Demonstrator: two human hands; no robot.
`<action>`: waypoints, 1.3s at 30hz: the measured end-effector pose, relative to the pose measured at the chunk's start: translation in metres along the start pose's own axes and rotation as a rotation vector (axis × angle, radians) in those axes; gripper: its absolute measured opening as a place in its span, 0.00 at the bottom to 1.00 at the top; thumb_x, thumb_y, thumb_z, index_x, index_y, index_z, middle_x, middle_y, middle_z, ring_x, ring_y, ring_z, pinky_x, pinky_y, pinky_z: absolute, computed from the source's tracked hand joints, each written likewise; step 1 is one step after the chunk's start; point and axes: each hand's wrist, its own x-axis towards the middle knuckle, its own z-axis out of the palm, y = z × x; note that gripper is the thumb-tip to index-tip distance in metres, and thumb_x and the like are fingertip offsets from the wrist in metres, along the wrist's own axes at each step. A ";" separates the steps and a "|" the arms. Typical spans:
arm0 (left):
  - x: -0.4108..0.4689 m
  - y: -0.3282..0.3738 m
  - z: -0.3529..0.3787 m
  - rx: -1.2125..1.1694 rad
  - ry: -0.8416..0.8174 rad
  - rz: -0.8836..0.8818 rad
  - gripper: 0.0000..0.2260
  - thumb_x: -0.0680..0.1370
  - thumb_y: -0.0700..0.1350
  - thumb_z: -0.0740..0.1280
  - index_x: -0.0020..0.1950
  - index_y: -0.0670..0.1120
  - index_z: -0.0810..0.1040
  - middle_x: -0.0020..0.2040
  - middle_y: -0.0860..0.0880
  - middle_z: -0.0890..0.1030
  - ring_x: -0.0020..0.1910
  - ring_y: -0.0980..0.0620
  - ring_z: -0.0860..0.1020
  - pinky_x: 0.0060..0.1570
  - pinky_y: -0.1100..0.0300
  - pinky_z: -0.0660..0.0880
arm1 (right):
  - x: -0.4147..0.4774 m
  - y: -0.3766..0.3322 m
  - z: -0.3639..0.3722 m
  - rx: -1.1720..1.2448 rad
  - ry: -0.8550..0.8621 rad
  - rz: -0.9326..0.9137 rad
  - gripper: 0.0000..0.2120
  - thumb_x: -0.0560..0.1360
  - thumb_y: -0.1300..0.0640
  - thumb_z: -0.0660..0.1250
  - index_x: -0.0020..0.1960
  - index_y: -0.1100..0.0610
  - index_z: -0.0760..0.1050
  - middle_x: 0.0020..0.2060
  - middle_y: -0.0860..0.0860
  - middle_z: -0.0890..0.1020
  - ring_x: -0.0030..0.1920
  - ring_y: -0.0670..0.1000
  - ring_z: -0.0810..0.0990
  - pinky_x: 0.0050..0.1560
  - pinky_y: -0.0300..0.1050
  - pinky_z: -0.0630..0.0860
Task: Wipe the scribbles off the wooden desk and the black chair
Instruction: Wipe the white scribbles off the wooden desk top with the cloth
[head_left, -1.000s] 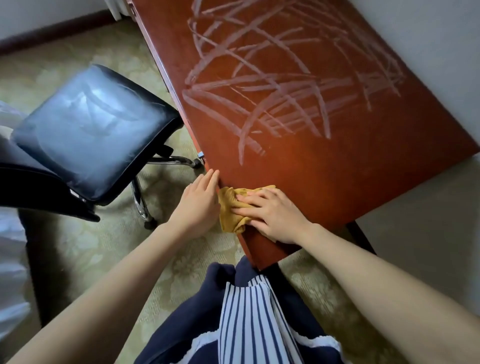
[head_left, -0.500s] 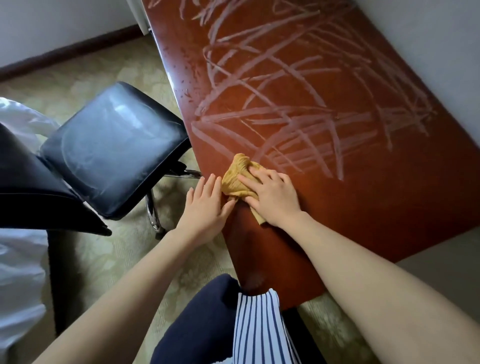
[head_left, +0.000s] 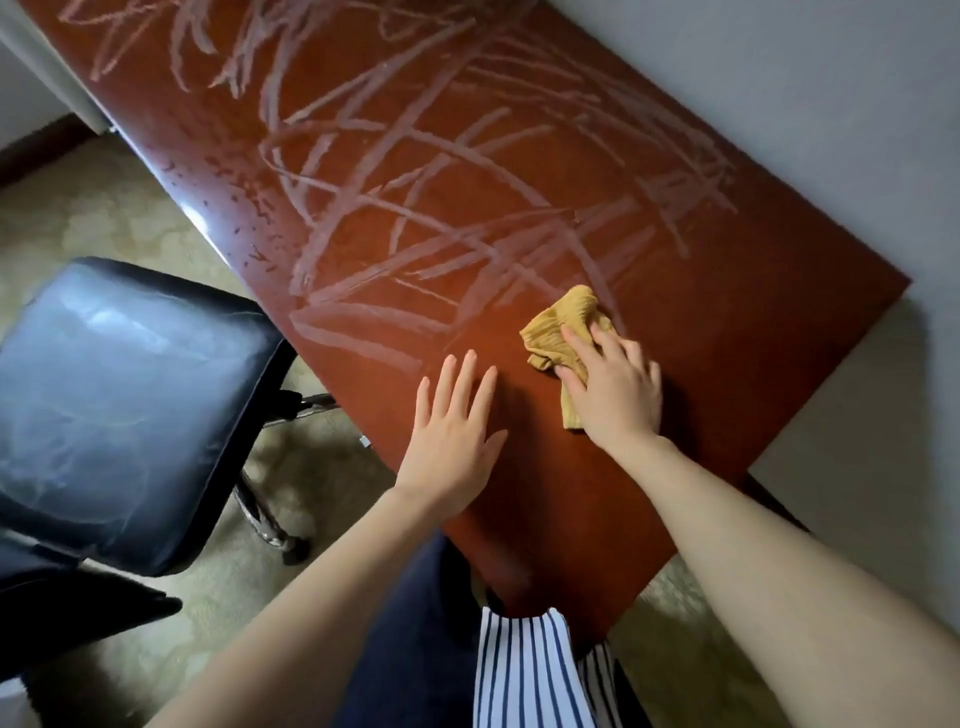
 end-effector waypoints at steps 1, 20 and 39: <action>0.004 -0.001 0.000 0.032 -0.019 0.051 0.30 0.82 0.54 0.52 0.78 0.48 0.41 0.78 0.46 0.39 0.75 0.45 0.35 0.72 0.48 0.35 | -0.007 0.002 0.001 0.003 0.022 0.065 0.23 0.79 0.42 0.57 0.73 0.41 0.61 0.73 0.47 0.65 0.70 0.52 0.62 0.66 0.53 0.61; 0.081 -0.004 0.011 0.139 0.112 0.458 0.27 0.80 0.54 0.49 0.74 0.41 0.63 0.75 0.42 0.60 0.75 0.45 0.54 0.72 0.46 0.44 | -0.149 0.012 0.031 0.071 0.292 0.176 0.16 0.74 0.52 0.62 0.58 0.53 0.81 0.56 0.51 0.81 0.61 0.52 0.75 0.61 0.50 0.74; 0.088 -0.007 0.019 0.016 0.198 0.234 0.29 0.80 0.55 0.50 0.77 0.43 0.52 0.77 0.46 0.50 0.77 0.49 0.46 0.74 0.49 0.42 | 0.081 0.057 -0.029 0.005 -0.034 0.307 0.25 0.82 0.48 0.51 0.77 0.50 0.51 0.77 0.54 0.51 0.76 0.56 0.45 0.75 0.55 0.46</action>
